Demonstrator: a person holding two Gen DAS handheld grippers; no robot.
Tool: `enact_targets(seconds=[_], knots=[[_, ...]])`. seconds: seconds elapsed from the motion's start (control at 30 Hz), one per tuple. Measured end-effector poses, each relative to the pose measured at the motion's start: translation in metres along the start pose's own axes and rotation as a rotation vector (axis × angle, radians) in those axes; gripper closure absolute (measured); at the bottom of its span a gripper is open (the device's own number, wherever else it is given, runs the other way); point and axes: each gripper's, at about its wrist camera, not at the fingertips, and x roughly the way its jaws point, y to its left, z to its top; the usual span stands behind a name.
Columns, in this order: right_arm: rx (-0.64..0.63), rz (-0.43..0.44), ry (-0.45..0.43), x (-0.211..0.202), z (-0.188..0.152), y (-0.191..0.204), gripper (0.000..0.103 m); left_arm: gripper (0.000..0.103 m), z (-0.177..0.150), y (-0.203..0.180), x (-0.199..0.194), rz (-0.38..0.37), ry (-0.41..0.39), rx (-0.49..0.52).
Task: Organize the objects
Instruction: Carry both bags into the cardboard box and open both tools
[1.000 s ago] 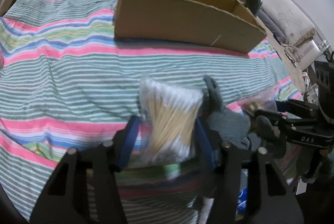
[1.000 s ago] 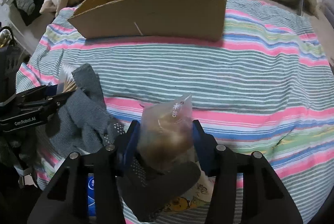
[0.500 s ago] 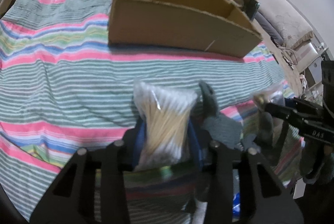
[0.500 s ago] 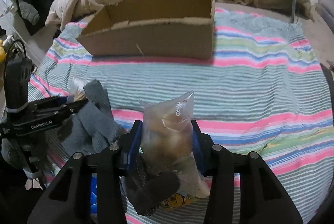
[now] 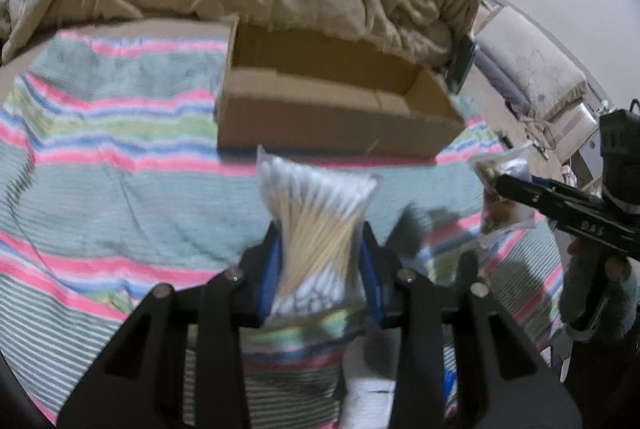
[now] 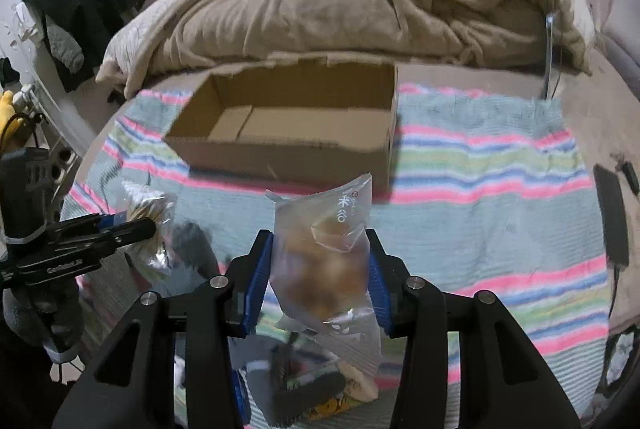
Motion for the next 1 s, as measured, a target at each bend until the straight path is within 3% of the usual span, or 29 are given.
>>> enact_targets(seconds=[0.2, 0.37, 0.63, 0.87, 1.0], knots=[[-0.024, 0.001, -0.057, -0.007, 0.025, 0.003, 0.056, 0.066, 0.025, -0.009, -0.020, -0.024, -0.072, 0.022], [-0.042, -0.002, -0.101, -0.009, 0.048, 0.005, 0.056, 0.066, 0.057, -0.021, -0.011, -0.025, -0.107, 0.044], [-0.043, 0.019, -0.126, 0.008, 0.082, 0.001, 0.056, 0.066, 0.096, -0.009, -0.001, -0.023, -0.150, 0.011], [0.000, 0.017, -0.131, 0.032, 0.103, -0.013, 0.056, 0.066, 0.114, 0.013, 0.023, 0.012, -0.140, -0.022], [0.030, 0.015, -0.125, 0.045, 0.110, -0.019, 0.056, 0.064, 0.122, 0.026, 0.045, 0.025, -0.093, -0.042]])
